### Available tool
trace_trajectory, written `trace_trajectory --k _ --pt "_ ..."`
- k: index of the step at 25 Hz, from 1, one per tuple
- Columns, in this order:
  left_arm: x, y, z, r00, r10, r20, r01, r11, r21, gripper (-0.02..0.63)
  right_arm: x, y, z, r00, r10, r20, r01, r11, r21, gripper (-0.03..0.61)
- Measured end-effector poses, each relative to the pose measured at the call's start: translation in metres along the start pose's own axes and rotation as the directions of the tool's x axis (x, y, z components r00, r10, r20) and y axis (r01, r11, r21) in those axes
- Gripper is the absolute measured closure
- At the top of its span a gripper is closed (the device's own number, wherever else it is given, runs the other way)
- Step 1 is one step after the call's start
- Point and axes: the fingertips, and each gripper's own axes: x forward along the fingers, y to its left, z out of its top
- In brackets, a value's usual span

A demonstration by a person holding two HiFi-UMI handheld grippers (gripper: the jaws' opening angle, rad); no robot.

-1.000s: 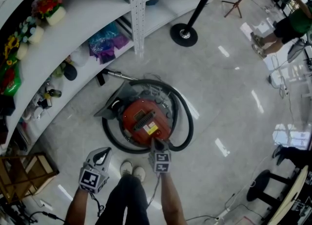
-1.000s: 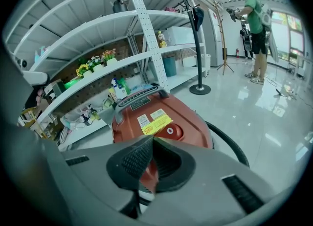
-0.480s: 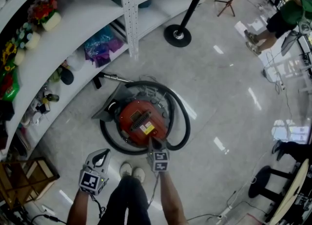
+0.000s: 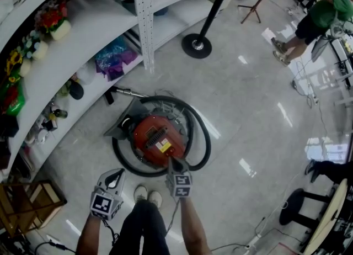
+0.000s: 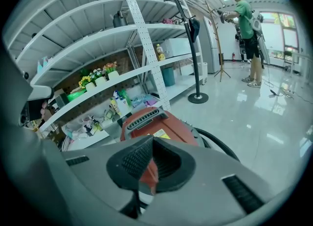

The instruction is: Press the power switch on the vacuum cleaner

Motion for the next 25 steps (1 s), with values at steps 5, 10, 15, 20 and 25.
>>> trace_trajectory --k 5,10,15,20,25 --pt "-0.005 -0.006 0.017 1.0 0.0 0.025 0.0 1.0 0.01 0.607 -0.025 0.006 0.024 0.998 0.001 0.061 0.0 1.0 -0.007 0.566" --pt "-0.009 -0.014 0.035 0.999 -0.008 0.042 0.007 1.0 0.029 0.607 -0.055 0.017 0.048 0.994 0.014 0.107 -0.014 1.0 0.003 0.566" --pt "-0.019 -0.023 0.054 0.997 -0.015 0.071 0.012 0.999 0.045 0.607 -0.081 0.032 0.065 0.99 0.042 0.136 -0.041 0.999 -0.008 0.566" --pt "-0.026 -0.03 0.073 0.996 -0.023 0.088 0.017 0.998 0.069 0.607 -0.102 0.043 0.084 0.985 0.063 0.16 -0.061 0.998 -0.015 0.566" --pt "-0.037 -0.034 0.093 0.994 -0.021 0.109 0.012 0.996 0.086 0.607 -0.129 0.049 0.103 0.98 0.064 0.191 -0.066 0.998 0.004 0.566"
